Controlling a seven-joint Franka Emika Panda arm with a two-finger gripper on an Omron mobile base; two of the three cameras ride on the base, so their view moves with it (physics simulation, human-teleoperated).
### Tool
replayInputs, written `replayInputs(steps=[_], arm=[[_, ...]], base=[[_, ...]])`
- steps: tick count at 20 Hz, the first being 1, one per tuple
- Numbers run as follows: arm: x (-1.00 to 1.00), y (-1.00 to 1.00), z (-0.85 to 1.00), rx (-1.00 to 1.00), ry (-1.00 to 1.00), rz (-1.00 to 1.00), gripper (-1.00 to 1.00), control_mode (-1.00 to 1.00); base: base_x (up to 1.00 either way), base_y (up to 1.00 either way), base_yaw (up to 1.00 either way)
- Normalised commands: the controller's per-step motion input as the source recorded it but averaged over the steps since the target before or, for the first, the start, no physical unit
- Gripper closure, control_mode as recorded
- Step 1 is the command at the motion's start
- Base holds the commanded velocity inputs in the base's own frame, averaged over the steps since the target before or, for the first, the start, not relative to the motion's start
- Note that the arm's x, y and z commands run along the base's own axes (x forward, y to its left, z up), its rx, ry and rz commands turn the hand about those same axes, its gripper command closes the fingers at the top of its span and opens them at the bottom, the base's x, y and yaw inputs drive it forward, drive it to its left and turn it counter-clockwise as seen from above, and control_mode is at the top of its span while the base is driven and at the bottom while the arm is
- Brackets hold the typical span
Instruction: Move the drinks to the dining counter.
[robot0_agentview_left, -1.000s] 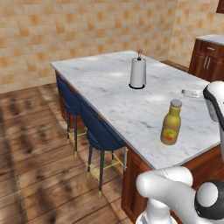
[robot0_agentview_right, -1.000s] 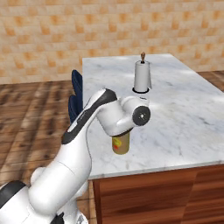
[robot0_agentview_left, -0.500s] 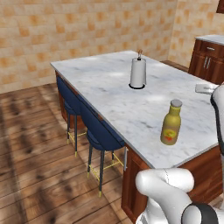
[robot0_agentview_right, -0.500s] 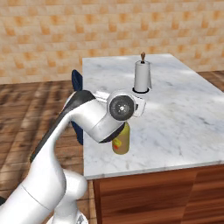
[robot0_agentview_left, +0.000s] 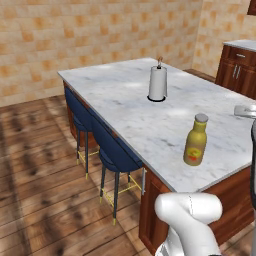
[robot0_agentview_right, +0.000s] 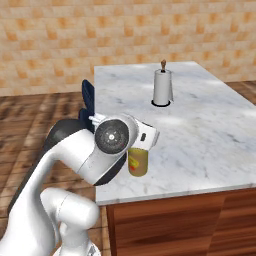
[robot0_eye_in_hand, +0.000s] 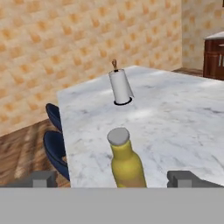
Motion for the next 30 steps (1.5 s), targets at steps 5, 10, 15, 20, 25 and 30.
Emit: replayInputs(steps=[5,10,15,20,25,30], arm=[[-0.25,0.05,0.10,-0.08,0.10,0.03,-1.00,-1.00],[-0.12,0.31,0.52,-0.09,0.26,-0.03,-1.00,-1.00],[-0.04,0.30,0.50,-0.10,0.33,-0.13,-1.00,-1.00],[-0.16,0.08,0.00,-0.03,0.00,-0.04,-1.00,-1.00],[-0.46,0.09,-0.01,0.00,0.00,0.00,-1.00,-1.00],[-0.36,0.34,-0.03,-0.01,0.00,0.00,-1.00,-1.00]], base=[[0.00,0.00,0.00],[0.00,0.00,0.00],[0.00,0.00,0.00],[0.00,0.00,0.00],[0.00,0.00,0.00],[0.00,0.00,0.00]])
